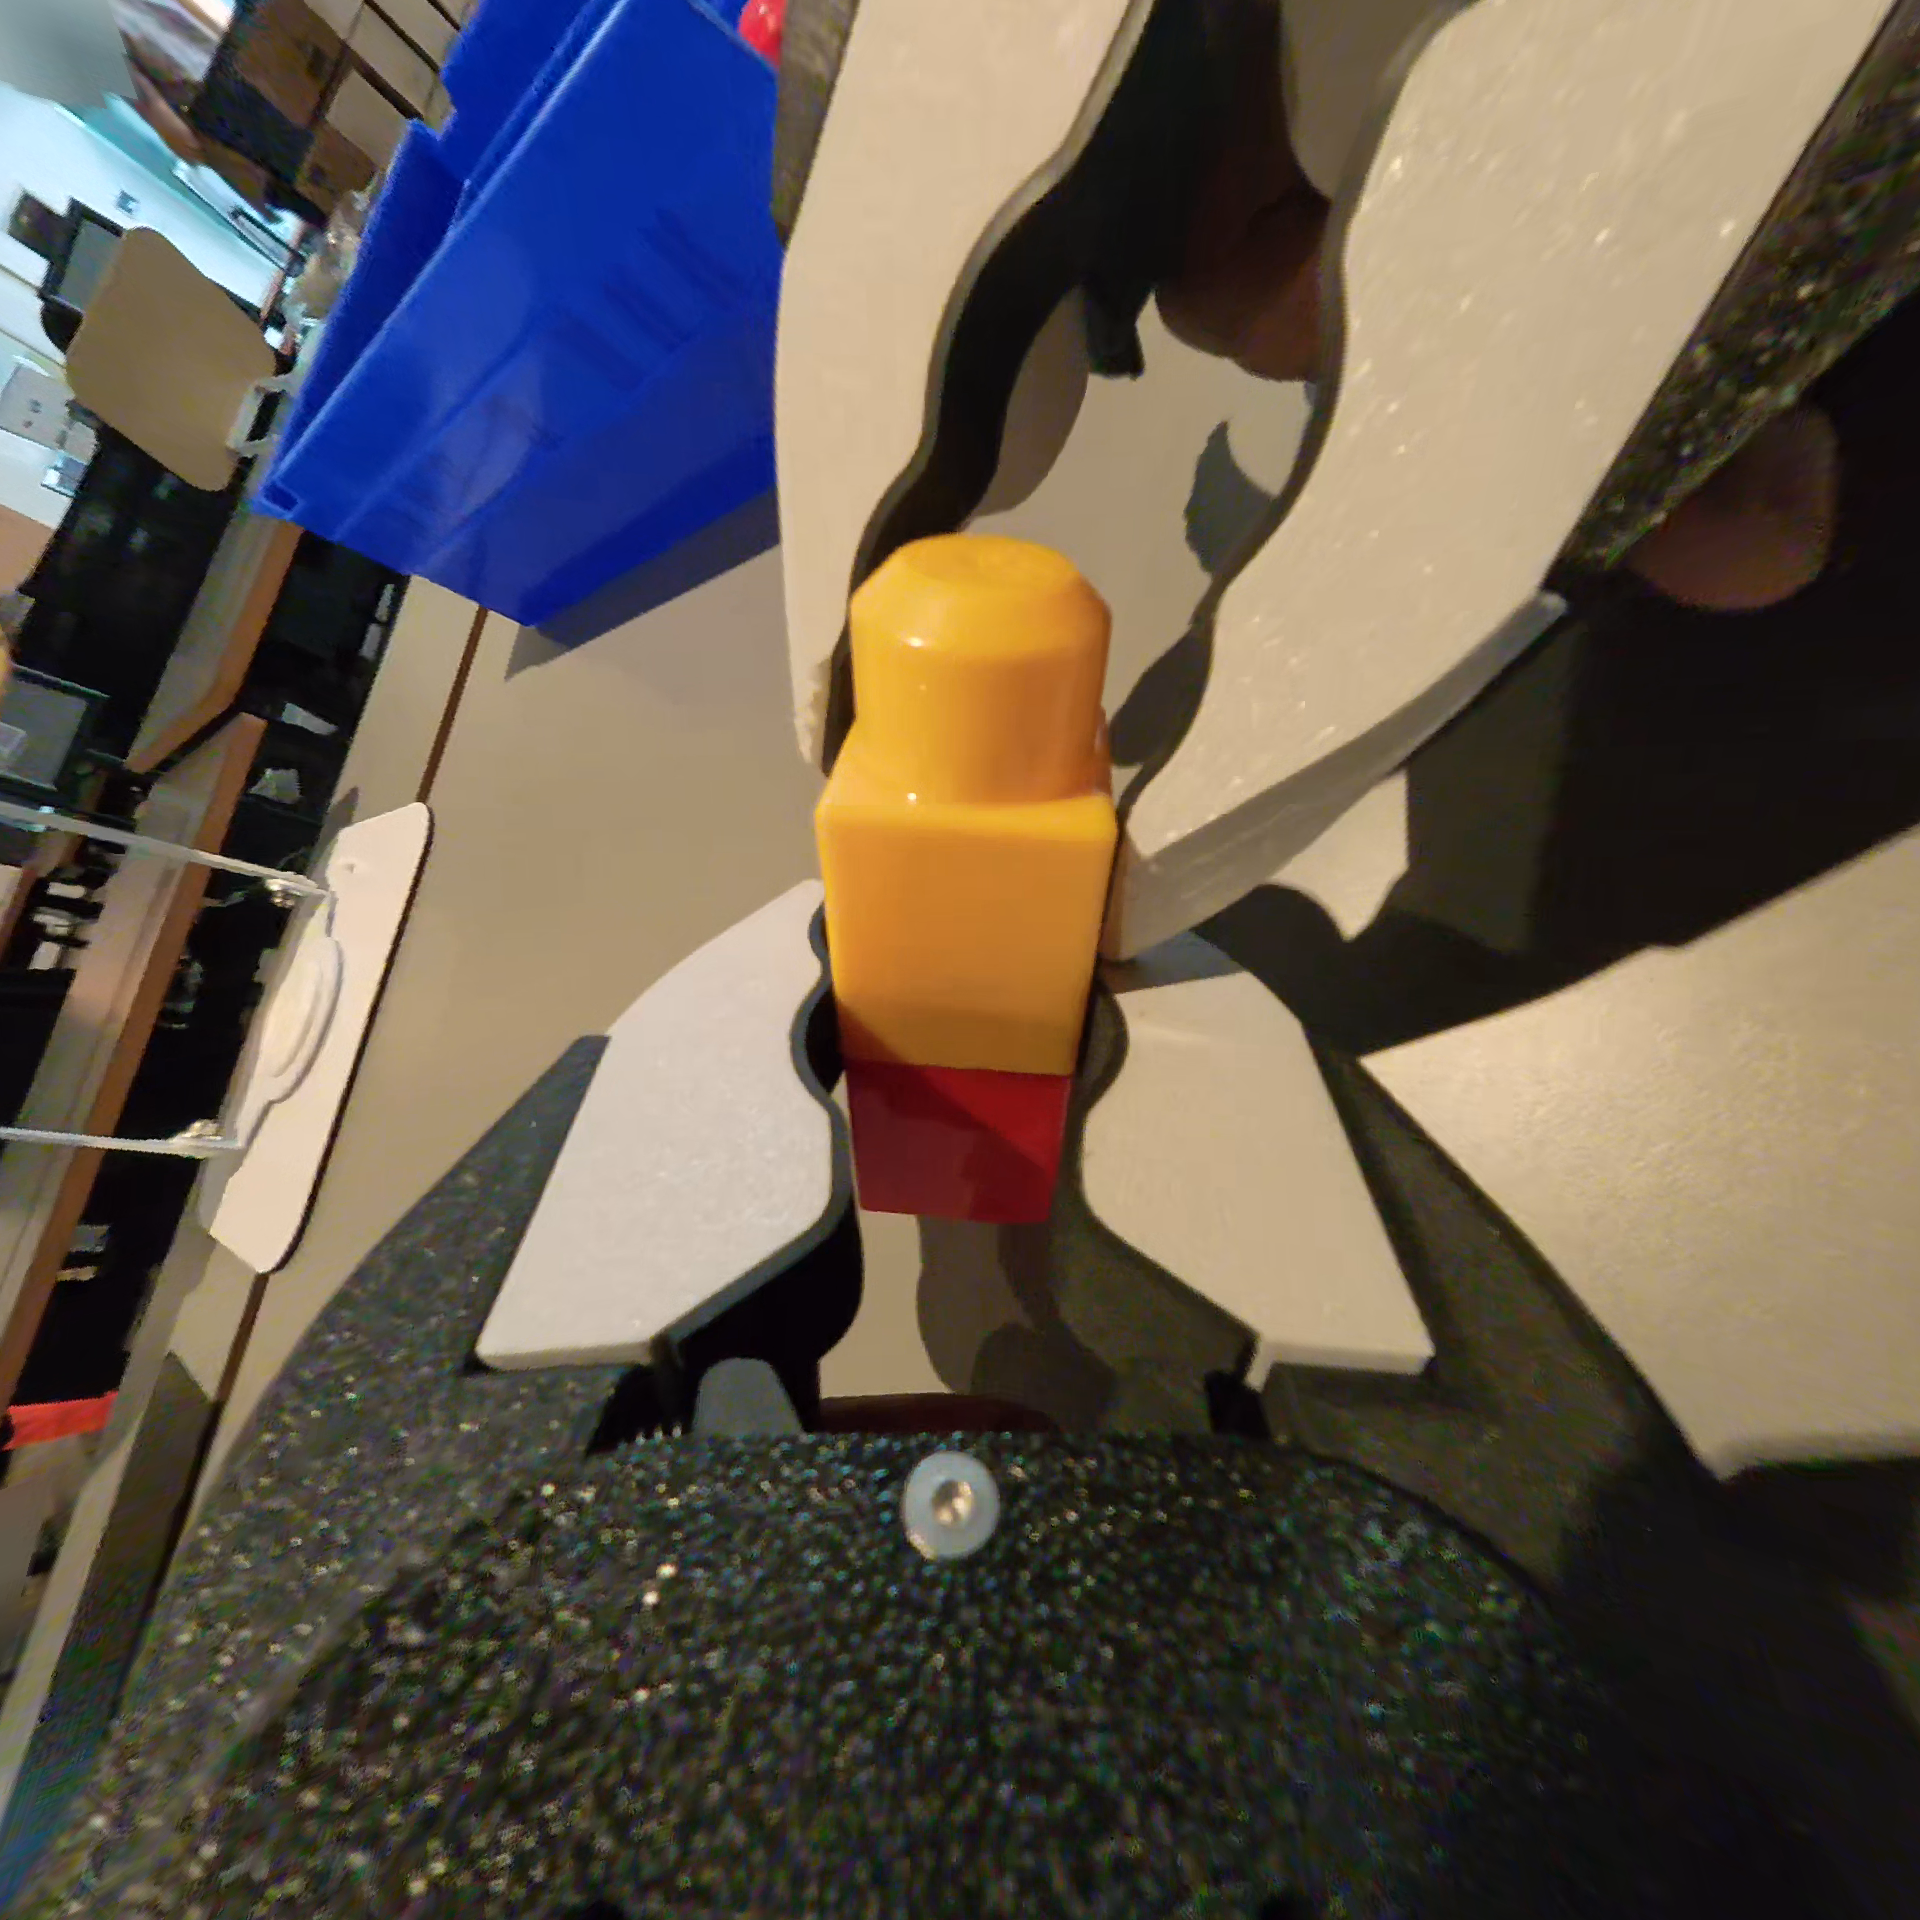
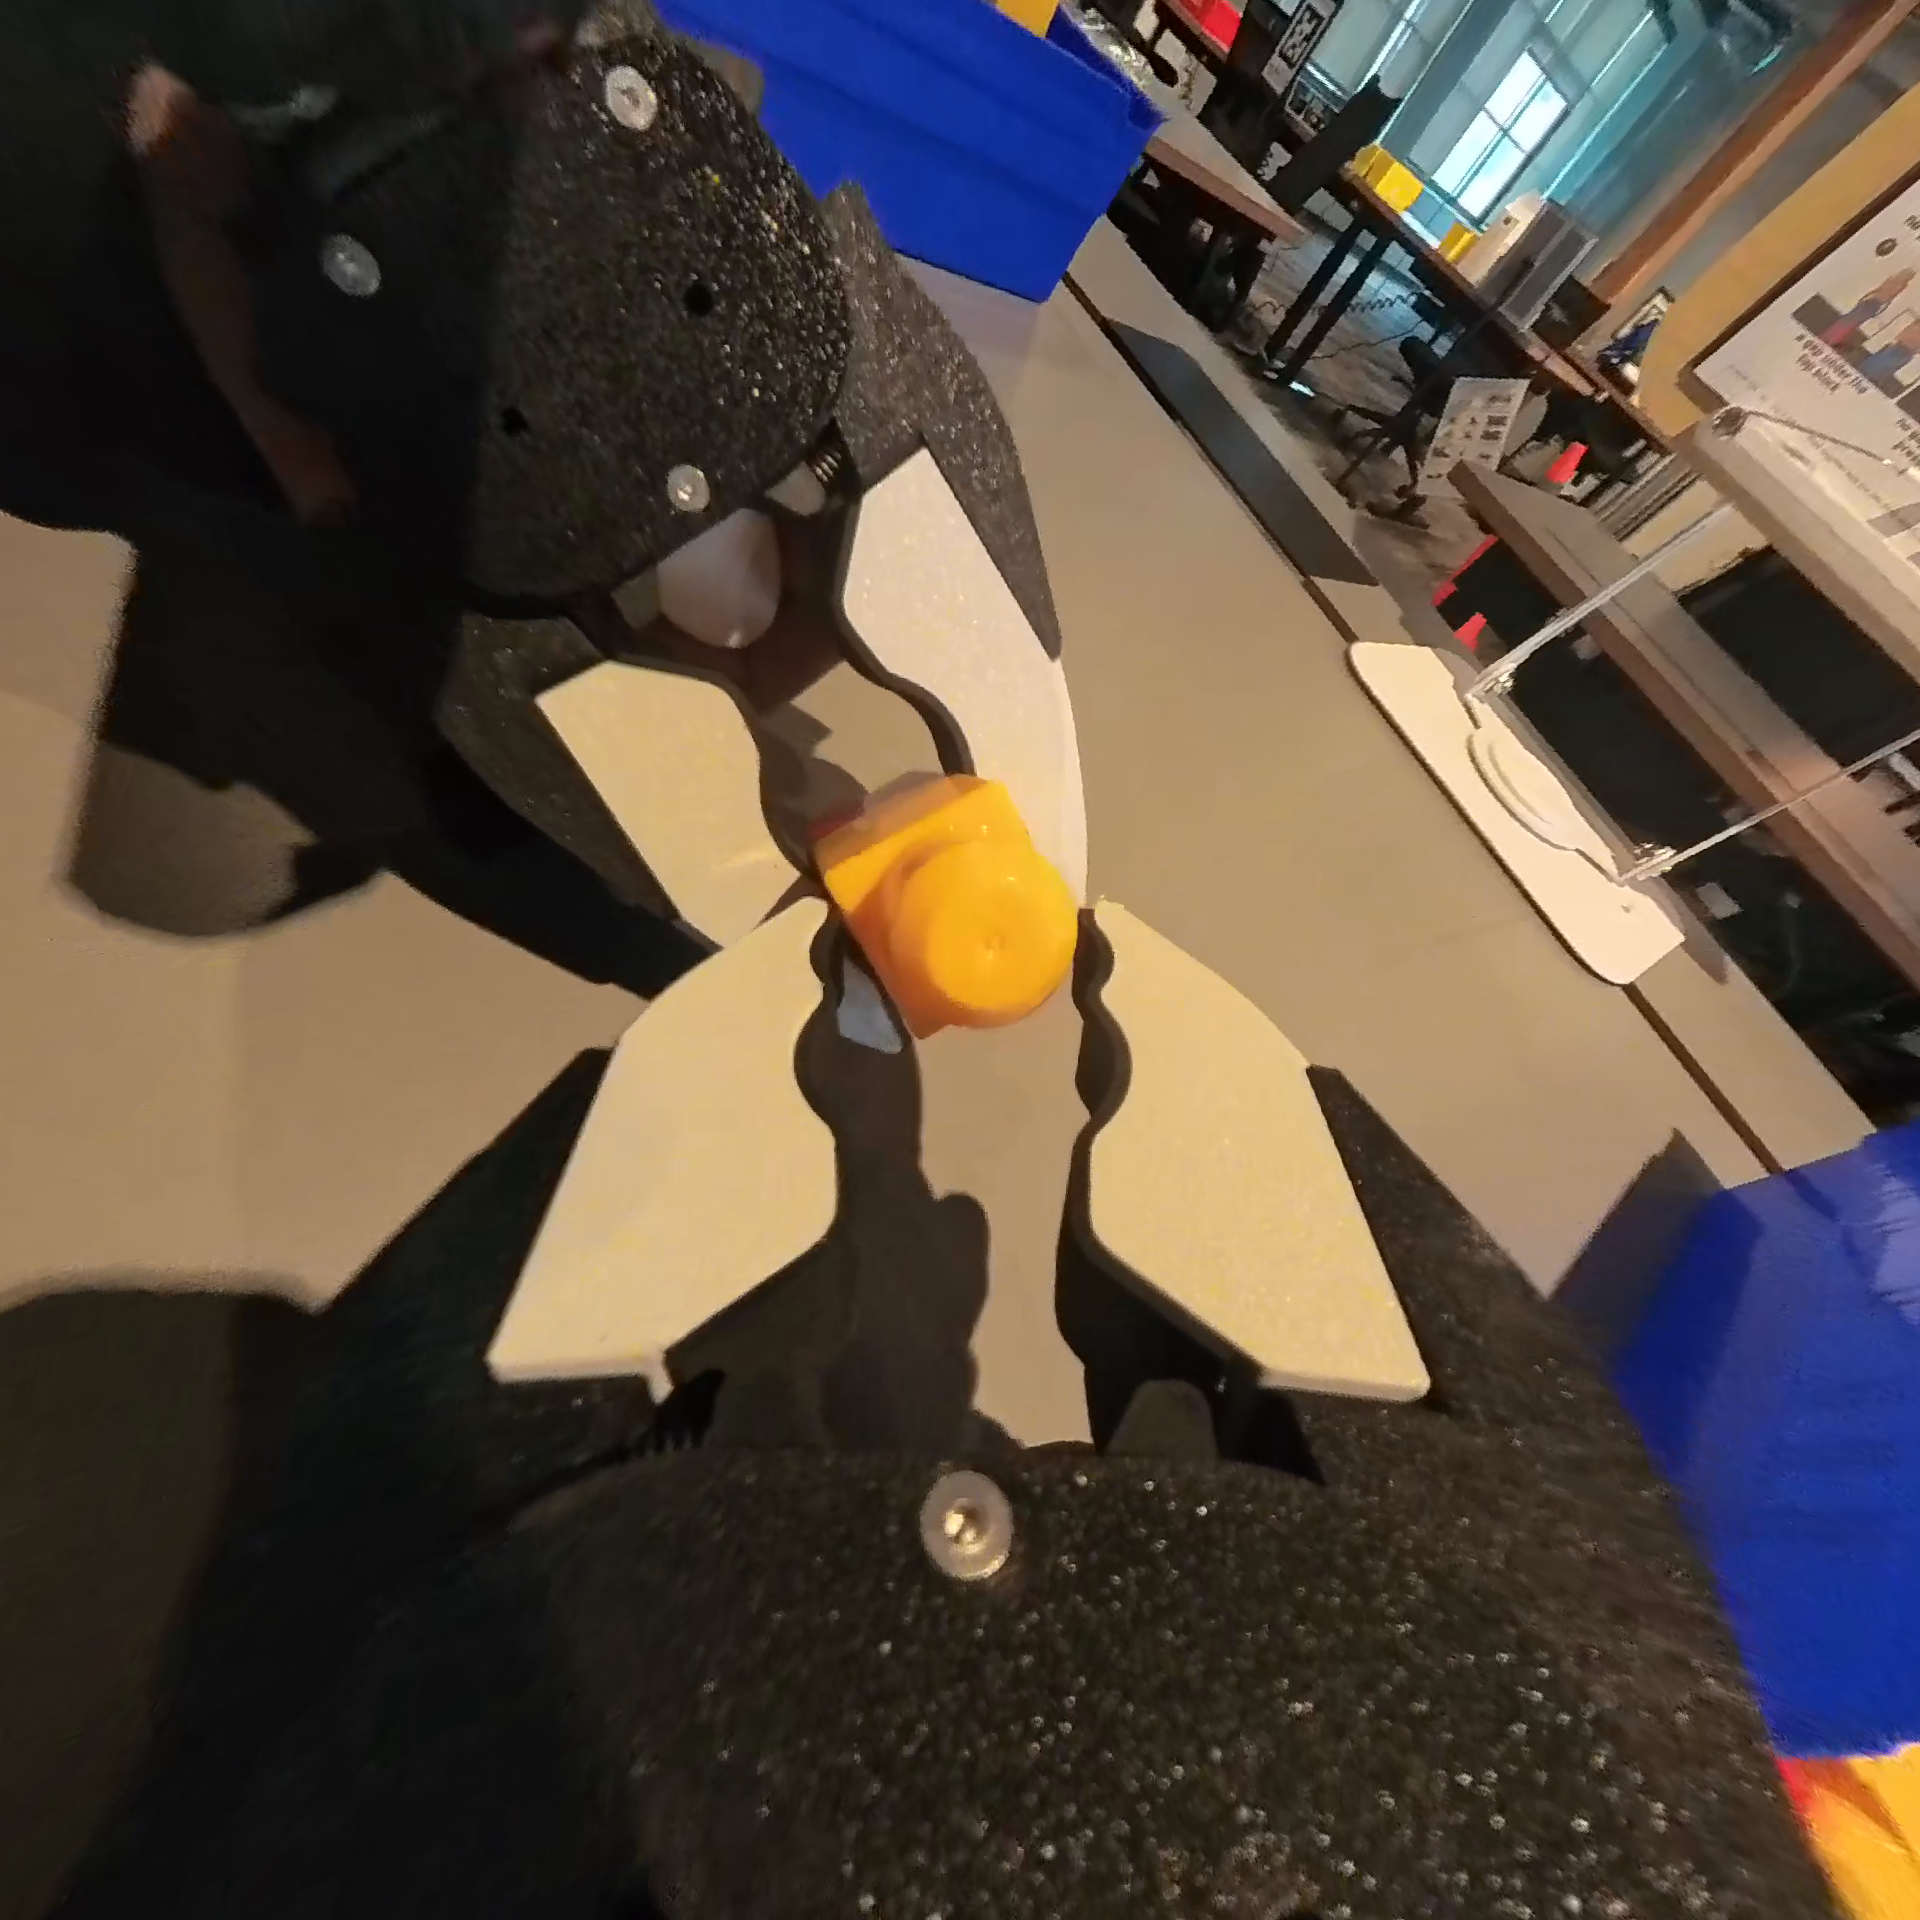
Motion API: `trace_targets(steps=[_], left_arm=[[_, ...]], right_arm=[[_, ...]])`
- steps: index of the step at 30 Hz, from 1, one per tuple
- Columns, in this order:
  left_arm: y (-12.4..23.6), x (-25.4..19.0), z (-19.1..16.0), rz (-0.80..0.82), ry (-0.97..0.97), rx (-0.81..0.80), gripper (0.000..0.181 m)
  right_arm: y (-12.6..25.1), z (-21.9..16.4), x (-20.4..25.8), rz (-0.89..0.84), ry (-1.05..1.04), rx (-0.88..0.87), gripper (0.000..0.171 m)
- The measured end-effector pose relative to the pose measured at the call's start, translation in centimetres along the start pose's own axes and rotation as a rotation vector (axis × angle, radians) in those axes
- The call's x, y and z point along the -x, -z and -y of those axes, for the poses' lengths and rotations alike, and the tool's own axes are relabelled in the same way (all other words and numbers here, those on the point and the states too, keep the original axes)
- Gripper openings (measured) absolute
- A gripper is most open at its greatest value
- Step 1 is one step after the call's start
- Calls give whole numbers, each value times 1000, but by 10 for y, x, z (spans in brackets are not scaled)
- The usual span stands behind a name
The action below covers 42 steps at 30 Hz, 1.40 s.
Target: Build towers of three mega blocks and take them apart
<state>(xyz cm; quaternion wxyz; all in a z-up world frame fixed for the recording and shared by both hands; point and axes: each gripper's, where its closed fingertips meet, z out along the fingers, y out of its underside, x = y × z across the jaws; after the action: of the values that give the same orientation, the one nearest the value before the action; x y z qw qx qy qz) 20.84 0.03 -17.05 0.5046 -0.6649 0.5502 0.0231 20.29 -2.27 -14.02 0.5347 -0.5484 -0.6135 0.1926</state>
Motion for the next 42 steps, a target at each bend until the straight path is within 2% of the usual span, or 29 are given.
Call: trace_targets(steps=[10, 17, 26, 42], left_arm=[[3, -5, 4, -74, 92, -30, 41], [3, -5, 4, -91, 136, -34, 41], [4, 3, 5, -59, 175, -65, 46], [4, 4, -8, -69, 183, 5, 44]], right_arm=[[3, 5, 1, 26, -30, -28, 42], [5, 9, -1, -56, 124, -22, 42], [8, 9, -8, -8, -40, -47, 40], [9, 12, -8, -13, -44, -72, 39]])
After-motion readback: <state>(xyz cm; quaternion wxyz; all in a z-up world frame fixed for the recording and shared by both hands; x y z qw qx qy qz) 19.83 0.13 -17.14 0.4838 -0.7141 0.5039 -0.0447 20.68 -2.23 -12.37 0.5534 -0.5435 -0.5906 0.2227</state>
